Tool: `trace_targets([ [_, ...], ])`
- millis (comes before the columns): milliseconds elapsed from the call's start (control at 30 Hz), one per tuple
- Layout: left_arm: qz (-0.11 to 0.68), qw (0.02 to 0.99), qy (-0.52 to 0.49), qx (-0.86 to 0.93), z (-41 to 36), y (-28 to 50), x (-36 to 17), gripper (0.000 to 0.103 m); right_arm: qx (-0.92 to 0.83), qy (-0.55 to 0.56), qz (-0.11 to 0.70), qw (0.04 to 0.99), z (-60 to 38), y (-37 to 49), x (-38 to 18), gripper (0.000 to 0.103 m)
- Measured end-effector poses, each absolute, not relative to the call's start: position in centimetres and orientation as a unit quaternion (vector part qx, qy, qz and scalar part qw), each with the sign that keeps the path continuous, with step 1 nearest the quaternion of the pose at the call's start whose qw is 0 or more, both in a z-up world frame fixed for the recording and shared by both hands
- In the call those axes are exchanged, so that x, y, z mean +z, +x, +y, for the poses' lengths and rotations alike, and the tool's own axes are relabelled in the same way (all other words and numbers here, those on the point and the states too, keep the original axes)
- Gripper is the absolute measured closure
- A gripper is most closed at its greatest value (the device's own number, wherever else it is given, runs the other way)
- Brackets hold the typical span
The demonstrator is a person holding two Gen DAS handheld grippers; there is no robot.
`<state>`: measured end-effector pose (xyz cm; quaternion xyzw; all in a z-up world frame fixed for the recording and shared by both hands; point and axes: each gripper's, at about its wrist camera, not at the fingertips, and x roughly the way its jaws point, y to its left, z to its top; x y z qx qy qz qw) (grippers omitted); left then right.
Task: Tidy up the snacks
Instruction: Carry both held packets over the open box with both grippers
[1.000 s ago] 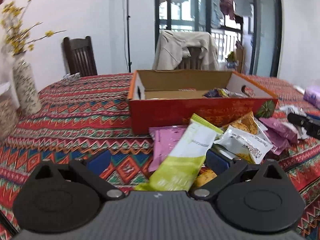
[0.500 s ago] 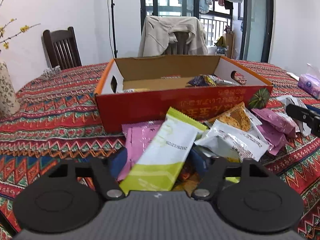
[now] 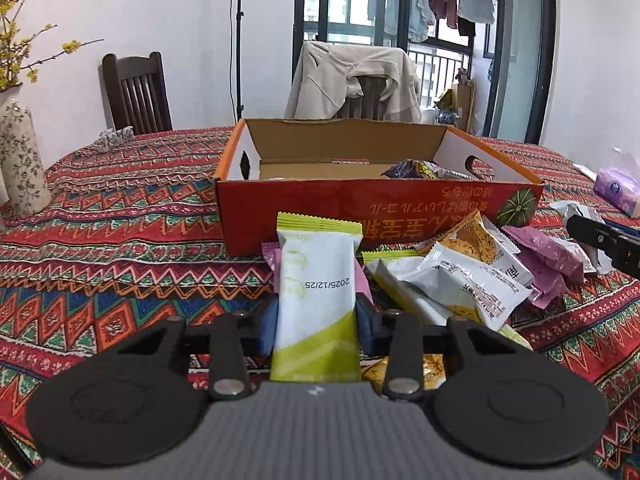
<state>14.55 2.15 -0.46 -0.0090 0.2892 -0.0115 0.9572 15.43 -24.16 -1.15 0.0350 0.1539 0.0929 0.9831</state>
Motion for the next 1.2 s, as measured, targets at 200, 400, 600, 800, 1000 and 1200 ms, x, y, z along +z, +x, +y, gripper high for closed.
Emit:
trace_targets([
  [200, 0.274, 0.961, -0.014, -0.003, 2.4, 13.9, 0.5, 0.064, 0.093, 0.036, 0.153, 0.983, -24.2, 15.4, -1.1, 0.061],
  [400, 0.254, 0.967, -0.022, -0.001, 2.5, 13.4, 1.9, 0.064, 0.102, 0.034, 0.151, 0.983, -24.1, 15.2, -0.8, 0.061],
  [600, 0.229, 0.973, -0.021, -0.01, 2.1, 13.8, 3.8, 0.064, 0.109, -0.006, 0.114, 0.987, -22.7, 14.3, 1.0, 0.061],
  [800, 0.203, 0.979, -0.023, -0.013, 1.4, 15.3, 5.9, 0.064, 0.121, -0.014, 0.09, 0.988, -21.6, 15.4, 3.9, 0.061],
  [1000, 0.184, 0.982, -0.037, -0.01, 1.0, 17.9, 7.8, 0.064, 0.124, -0.015, 0.075, 0.989, -20.5, 18.0, 6.3, 0.061],
  [1200, 0.174, 0.983, -0.051, -0.003, 0.8, 20.9, 8.5, 0.064, 0.124, -0.002, 0.085, 0.989, -19.3, 22.3, 7.3, 0.061],
])
